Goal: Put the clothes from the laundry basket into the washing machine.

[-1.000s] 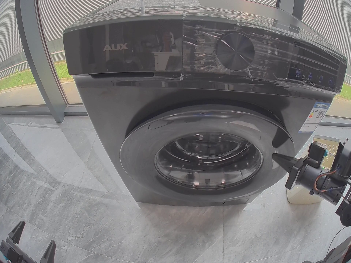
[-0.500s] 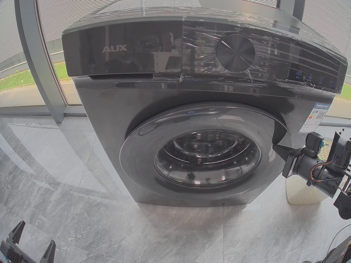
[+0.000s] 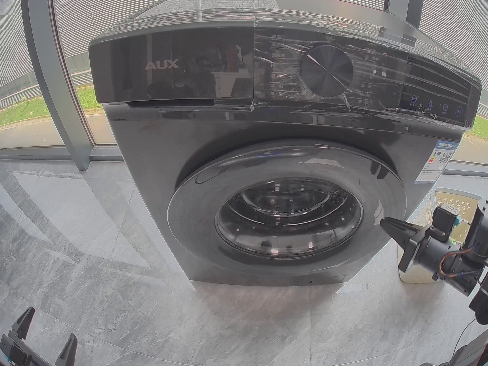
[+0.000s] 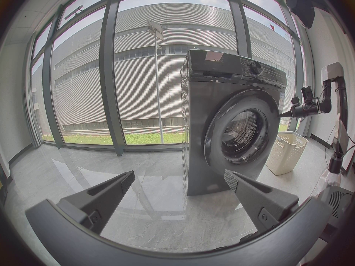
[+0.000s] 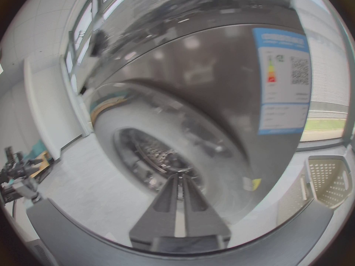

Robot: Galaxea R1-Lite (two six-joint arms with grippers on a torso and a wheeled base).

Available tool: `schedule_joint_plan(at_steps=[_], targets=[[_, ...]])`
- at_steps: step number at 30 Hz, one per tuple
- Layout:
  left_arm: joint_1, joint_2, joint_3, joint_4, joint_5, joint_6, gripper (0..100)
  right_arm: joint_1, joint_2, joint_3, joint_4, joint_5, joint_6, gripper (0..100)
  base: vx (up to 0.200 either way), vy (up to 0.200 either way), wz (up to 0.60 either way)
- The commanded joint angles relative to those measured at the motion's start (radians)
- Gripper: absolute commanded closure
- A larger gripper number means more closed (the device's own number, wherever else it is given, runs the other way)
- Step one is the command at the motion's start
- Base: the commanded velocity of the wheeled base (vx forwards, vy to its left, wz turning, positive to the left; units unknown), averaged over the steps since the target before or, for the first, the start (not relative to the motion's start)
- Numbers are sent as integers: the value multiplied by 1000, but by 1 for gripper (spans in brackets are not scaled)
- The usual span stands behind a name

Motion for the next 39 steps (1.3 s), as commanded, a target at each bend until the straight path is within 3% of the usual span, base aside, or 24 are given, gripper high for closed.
schedule_joint_plan(at_steps=[1,12,16,20,26,27,37,39], targets=[[1,-16,18,0,0,-1,0,68,-141,53,42,31,-3,0,0,0,0],[1,-16,18,0,0,1,0,51,-211,96,40,29,-6,0,0,0,0],[1,-16,18,0,0,1,0,0,-325,134,42,25,-49,0,0,0,0],[1,-16,18,0,0,1,0,-66,-437,190,54,20,-52,0,0,0,0],[1,-16,18,0,0,1,0,-146,-644,197,188,23,-58,0,0,0,0],[1,-16,18,0,0,1,0,-170,-725,191,255,31,-60,0,0,0,0],[1,-16,18,0,0,1,0,-192,-1008,182,511,28,-75,0,0,0,0],[0,-16,18,0,0,1,0,-233,-1084,185,571,36,-77,0,0,0,0]])
